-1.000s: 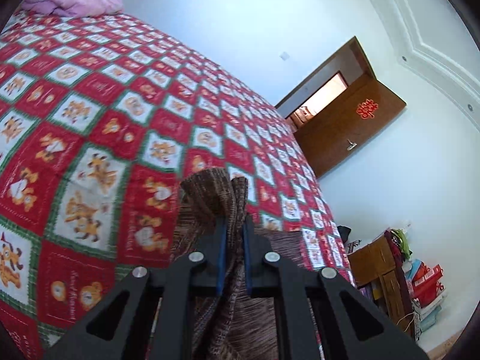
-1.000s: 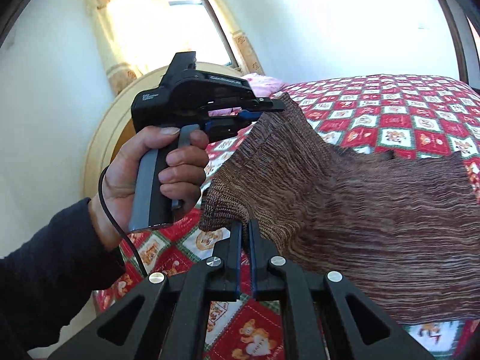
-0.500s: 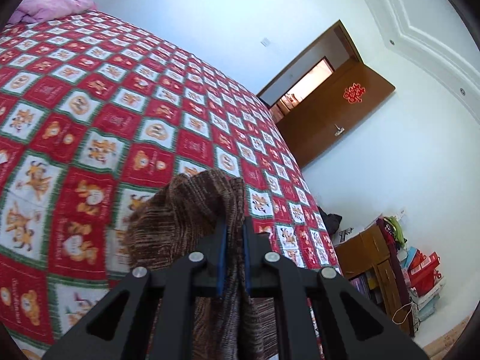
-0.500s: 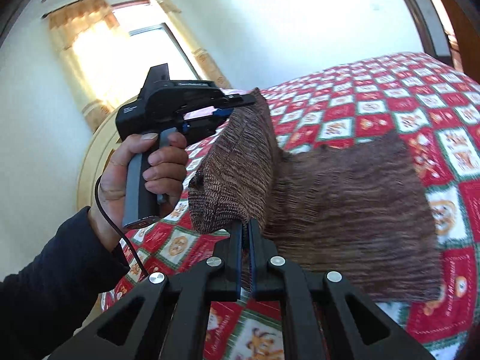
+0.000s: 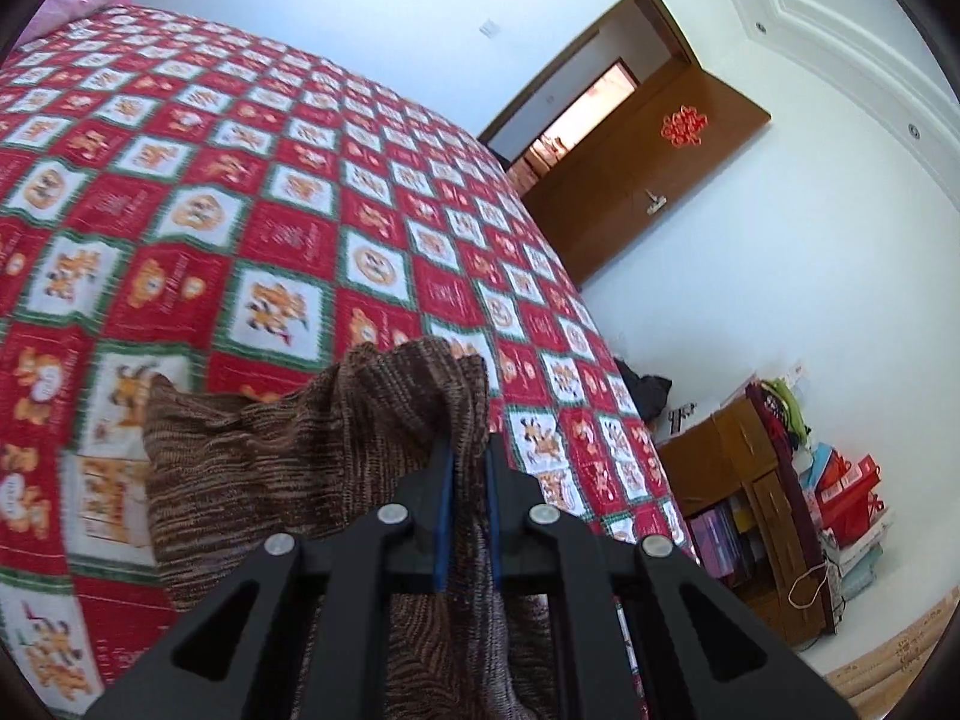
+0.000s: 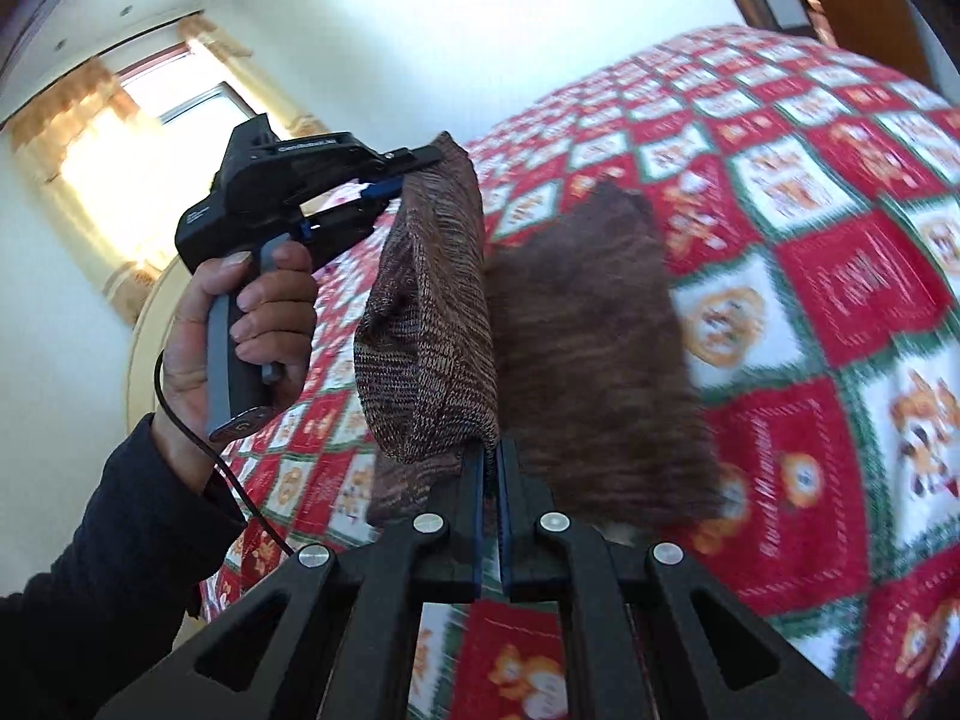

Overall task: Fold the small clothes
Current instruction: 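Grasp the folded sweater's side edge with both grippers and lift it over, then fold the held sweater edge over onto the rest with both grippers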

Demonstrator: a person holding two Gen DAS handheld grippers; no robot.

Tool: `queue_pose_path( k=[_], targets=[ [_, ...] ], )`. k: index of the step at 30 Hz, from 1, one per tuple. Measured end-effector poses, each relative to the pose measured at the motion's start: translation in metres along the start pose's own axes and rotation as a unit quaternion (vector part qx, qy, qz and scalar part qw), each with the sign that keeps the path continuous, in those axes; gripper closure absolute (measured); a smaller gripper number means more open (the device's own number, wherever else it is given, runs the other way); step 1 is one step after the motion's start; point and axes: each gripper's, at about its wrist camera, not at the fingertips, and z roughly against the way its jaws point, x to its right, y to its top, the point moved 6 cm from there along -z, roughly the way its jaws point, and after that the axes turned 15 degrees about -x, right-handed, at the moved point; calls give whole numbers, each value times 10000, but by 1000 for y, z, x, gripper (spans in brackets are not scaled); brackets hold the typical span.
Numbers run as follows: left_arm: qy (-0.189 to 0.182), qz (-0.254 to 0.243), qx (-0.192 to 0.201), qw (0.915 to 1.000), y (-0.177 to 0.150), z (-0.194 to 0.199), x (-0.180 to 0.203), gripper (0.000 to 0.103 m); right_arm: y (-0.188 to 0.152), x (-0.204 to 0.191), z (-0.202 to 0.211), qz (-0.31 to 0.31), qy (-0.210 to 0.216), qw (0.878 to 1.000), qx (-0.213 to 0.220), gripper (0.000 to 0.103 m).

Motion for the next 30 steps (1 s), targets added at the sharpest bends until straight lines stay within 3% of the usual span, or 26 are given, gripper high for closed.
queue_pose_path(
  k=[9,13,17,20,22,24,26,30],
  targets=[
    [363,-421,-492,9972,-9,-71,26,93,-12,51,-9,-801,91,9964,-254,100],
    [869,-640,-645,9921,-11,-99,28,92,-13,57,-10,-876,163,9955,-327,100],
    [1055,-810,-538,9897,-17,-96,34,90,-11,67,-3,-1001,186,9945,-257,99],
    [1182,-1169,-212,9859,-30,-69,43,78,-11,75,11,-1087,-31,9941,-63,99],
    [1351,-1360,80,9814,-45,-45,41,54,-10,77,27,-994,-484,9936,222,98],
    [1726,-1520,263,9728,-64,-29,35,43,-5,74,45,-874,-963,9895,634,98],
    [2016,-1630,299,9654,-87,-20,23,42,1,59,57,-572,-1290,9855,944,98],
    [2512,-1680,243,9529,-127,-19,-5,42,19,5,40,389,-1208,9881,864,92]
  ],
)
